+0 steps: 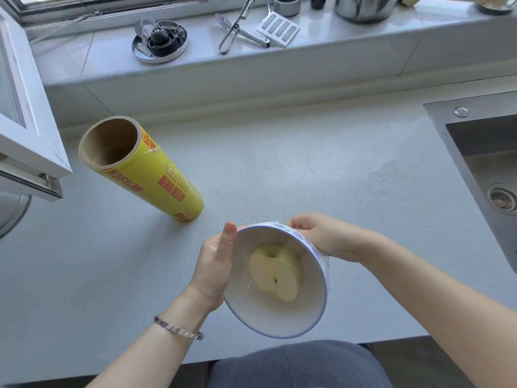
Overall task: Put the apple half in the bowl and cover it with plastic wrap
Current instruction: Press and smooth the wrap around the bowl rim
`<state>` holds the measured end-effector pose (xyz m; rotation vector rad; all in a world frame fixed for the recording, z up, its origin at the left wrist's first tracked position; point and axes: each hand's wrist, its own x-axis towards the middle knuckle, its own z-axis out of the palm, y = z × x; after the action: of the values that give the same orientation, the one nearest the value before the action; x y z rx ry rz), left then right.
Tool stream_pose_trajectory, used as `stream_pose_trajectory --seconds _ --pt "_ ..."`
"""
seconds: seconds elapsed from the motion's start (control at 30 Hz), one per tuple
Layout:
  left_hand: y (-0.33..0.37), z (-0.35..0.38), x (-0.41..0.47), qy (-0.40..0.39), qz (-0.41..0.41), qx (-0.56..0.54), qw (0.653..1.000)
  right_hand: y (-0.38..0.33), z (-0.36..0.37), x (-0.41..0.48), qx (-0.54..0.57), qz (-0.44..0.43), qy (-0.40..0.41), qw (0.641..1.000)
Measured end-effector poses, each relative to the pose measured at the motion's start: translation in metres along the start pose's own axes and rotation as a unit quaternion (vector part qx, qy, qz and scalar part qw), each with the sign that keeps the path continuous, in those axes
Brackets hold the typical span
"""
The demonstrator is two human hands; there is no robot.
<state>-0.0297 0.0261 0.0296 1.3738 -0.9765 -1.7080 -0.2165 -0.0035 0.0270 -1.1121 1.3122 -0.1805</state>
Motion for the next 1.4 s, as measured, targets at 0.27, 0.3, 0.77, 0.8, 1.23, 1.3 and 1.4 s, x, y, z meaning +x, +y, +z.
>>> stream_pose_trajectory --seconds 0.27,0.3,0.77,0.8,1.23,1.3,1.4 --pt "-0.002 -0.010 0.007 0.034 -0.002 0.012 0.999 0.000 0.000 -0.013 0.178 -0.203 0.138 0.953" --pt "-0.003 -0.010 0.006 0.042 -0.005 0.014 0.999 -0.005 0.005 -0.017 0.211 -0.228 0.089 0.946" --pt "-0.010 -0.002 0.004 0.134 -0.068 -0.025 0.988 -0.002 0.026 -0.006 0.269 -0.043 0.026 0.962" --pt "-0.011 -0.003 0.007 0.145 -0.075 -0.027 0.986 0.000 0.025 -0.006 0.279 -0.025 0.029 0.959" --pt "-0.007 -0.009 0.015 0.179 -0.078 -0.060 0.979 -0.003 -0.010 -0.012 0.221 0.049 0.029 0.974" --pt "-0.006 -0.009 0.015 0.177 -0.079 -0.057 0.979 -0.004 -0.009 -0.008 0.244 0.047 0.006 0.969" --pt "-0.007 -0.013 0.016 0.188 -0.084 -0.047 0.977 -0.004 -0.009 -0.005 0.282 0.049 -0.037 0.957"
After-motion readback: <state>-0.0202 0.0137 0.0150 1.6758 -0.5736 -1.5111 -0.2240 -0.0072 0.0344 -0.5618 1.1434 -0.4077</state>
